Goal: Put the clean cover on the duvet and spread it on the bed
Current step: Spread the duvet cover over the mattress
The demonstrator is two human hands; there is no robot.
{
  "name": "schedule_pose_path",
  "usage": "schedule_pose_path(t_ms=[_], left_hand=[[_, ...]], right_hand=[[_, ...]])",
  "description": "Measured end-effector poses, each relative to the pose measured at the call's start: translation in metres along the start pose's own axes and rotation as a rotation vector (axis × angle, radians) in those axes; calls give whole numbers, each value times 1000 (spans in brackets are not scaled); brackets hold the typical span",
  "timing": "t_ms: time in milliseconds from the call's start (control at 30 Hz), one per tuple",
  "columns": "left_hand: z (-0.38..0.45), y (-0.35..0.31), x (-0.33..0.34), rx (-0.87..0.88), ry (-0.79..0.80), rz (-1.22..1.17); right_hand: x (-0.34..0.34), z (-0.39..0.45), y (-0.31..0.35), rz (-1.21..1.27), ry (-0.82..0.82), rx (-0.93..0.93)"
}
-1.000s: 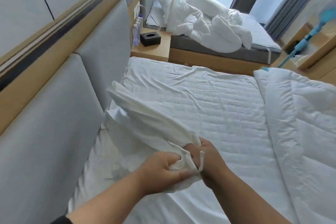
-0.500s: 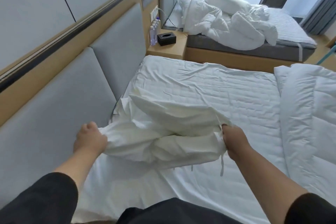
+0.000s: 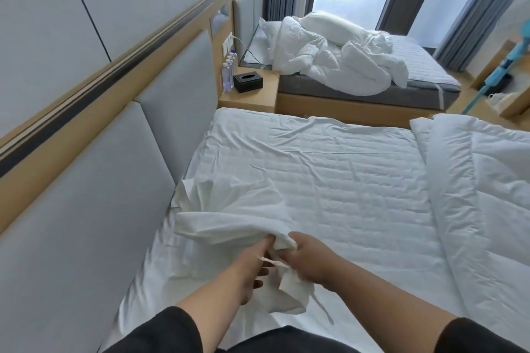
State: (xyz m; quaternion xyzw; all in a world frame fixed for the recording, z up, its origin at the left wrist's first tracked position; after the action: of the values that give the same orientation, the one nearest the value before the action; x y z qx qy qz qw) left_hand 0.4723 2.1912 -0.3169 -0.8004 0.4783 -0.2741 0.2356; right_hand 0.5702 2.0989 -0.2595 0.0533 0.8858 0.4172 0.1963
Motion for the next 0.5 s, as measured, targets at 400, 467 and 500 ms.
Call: schedule_pose_path(t_ms=[400,467,500], left_hand=[[42,-19,0,-12,185,-209],[50,-22,1,27,159,-179],[54,-25,-1,44,115,-131]], right_hand=[[4,23,-21,317,-52,129],[-8,23,-32,370,-79,136],[-17,23,-39,395,-121,137]])
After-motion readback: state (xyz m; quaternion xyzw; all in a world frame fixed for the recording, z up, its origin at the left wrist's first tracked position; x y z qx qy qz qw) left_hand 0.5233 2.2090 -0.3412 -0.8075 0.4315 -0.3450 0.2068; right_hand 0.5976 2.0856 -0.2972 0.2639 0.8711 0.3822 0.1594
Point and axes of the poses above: each hand's wrist, its own z-axis towards the middle knuckle, its own x-axis out of the palm, y = z × x, the point moved 10 cm from there along z, towards the middle knuckle, and after that the axes turned 12 degrees about y, right-handed, at the moved point
